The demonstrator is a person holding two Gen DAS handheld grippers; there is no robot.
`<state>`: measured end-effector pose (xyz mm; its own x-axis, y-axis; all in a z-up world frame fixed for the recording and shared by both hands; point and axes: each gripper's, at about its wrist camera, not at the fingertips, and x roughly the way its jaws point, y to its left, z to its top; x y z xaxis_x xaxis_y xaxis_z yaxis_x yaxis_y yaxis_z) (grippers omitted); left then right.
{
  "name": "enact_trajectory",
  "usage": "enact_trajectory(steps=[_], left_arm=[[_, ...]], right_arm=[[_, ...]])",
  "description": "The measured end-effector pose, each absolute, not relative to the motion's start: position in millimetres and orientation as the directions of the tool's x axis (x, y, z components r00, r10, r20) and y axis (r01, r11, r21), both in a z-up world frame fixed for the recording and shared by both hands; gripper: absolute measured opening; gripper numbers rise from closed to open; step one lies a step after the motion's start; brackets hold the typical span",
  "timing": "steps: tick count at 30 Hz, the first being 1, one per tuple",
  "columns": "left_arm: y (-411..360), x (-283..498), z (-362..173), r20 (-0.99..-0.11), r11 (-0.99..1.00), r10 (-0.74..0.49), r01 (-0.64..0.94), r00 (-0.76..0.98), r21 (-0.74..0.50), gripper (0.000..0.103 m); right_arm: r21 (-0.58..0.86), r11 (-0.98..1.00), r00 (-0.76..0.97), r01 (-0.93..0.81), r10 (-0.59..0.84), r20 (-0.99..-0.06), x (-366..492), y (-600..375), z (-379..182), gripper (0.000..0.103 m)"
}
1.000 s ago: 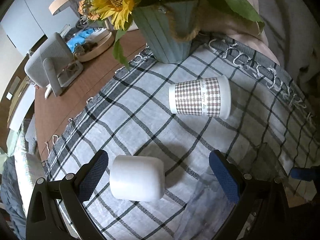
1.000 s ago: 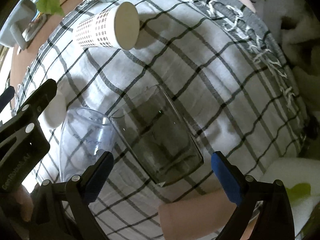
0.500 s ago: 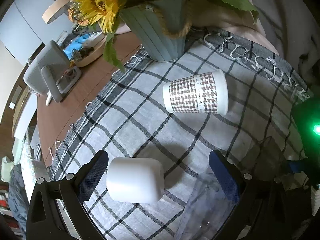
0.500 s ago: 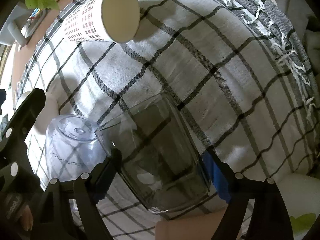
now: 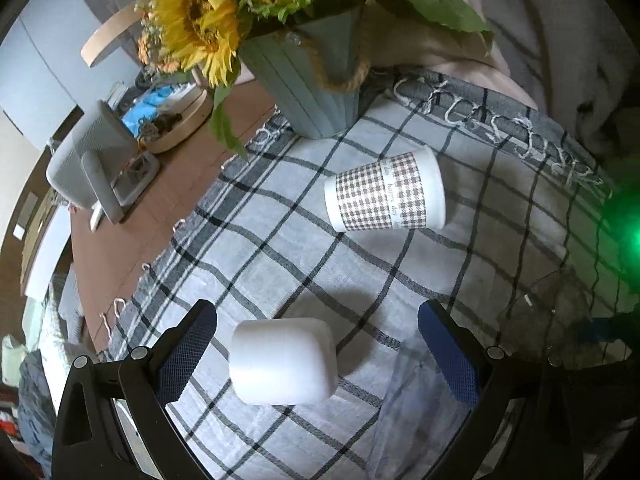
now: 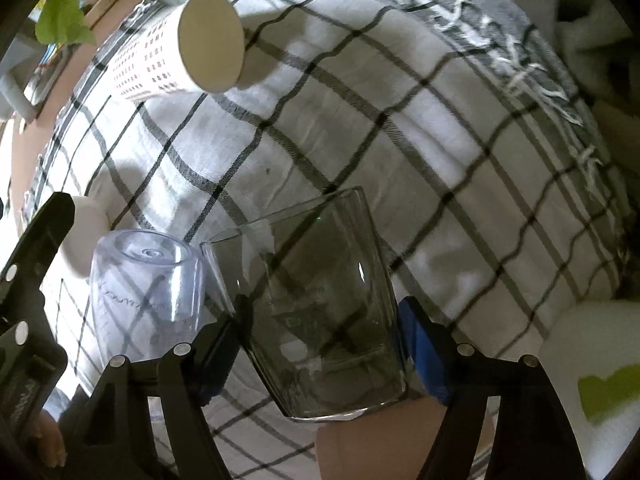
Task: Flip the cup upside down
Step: 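Close the right gripper around the body of the glass tumbler, then lift the tumbler with the right gripper and lower it onto the cloth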
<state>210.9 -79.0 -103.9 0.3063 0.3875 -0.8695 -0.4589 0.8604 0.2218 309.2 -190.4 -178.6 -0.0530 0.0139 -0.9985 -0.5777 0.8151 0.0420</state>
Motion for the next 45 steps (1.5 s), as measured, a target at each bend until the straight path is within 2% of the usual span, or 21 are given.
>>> enact_trajectory(steps=[11,20,31,45], left_arm=[[-71,186,-66,-0.839,0.926,0.31,-0.341,0.448,0.161,0.103],[-56,158,-52,-0.838,0.97,0.219,-0.203,0.5,0.133,0.103],[-22,118,-55,-0.855,0.986,0.156,-0.03,0.495,0.162,0.103],[41,86,-103,-0.912,0.979,0.142,0.082,0.385,0.187,0.103]], right_arm=[[-0.001,0.896,0.042,-0.444,0.02,-0.999,284,-220,-101,0.074],[0.036,0.96,0.134,-0.277,0.075,-0.988,211,-226,-59,0.074],[0.122,0.989,0.125,-0.084,0.132,-0.983,142,-204,-61,0.073],[0.26,0.95,0.025,0.172,0.259,-0.965,75,-159,-134,0.074]])
